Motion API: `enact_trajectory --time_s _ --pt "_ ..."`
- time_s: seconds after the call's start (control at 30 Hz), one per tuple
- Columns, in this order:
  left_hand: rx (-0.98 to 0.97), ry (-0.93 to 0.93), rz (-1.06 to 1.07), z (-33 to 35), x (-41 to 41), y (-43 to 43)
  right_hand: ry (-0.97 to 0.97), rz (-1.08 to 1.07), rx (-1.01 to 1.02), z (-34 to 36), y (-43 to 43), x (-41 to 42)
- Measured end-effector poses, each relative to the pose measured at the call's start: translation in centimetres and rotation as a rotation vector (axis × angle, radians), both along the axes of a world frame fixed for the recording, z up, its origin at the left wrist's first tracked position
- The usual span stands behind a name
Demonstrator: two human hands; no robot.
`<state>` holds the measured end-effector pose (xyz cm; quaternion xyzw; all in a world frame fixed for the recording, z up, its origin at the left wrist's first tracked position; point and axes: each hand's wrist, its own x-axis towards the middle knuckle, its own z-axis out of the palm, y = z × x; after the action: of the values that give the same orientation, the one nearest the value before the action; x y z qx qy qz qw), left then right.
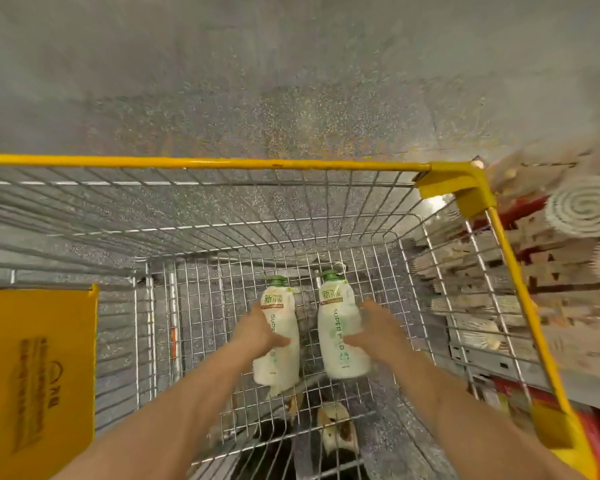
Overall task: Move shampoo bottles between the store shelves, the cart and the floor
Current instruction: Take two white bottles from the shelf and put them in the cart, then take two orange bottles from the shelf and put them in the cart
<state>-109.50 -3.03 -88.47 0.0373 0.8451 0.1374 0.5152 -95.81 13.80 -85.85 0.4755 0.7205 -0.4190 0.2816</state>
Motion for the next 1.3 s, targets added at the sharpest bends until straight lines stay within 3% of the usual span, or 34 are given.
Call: enact_trajectory --time_s 0.13,0.4,0.67,1.03,1.3 --pt "0.078 0.122 -0.161 6.1 -1.0 1.1 0.007 -0.116 0.025 5.7 0.7 0.7" --pt "0.303 0.319 -0.573 20.7 -0.6 6.0 0.174 -0.155 0.221 20.4 2.6 3.8" --pt "0.661 0.486 -0.827 38.1 6.1 11.7 0.428 -0.357 0.419 37.2 3.2 13.4" --pt "1.148 0.548 -1.041 58.4 31.2 9.8 0.633 -0.627 0.768 55.2 -6.1 41.8" --pt "1.441 0.401 -1.168 67.1 52.6 3.3 0.664 -0.779 1.013 64.1 -19.2 62.1"
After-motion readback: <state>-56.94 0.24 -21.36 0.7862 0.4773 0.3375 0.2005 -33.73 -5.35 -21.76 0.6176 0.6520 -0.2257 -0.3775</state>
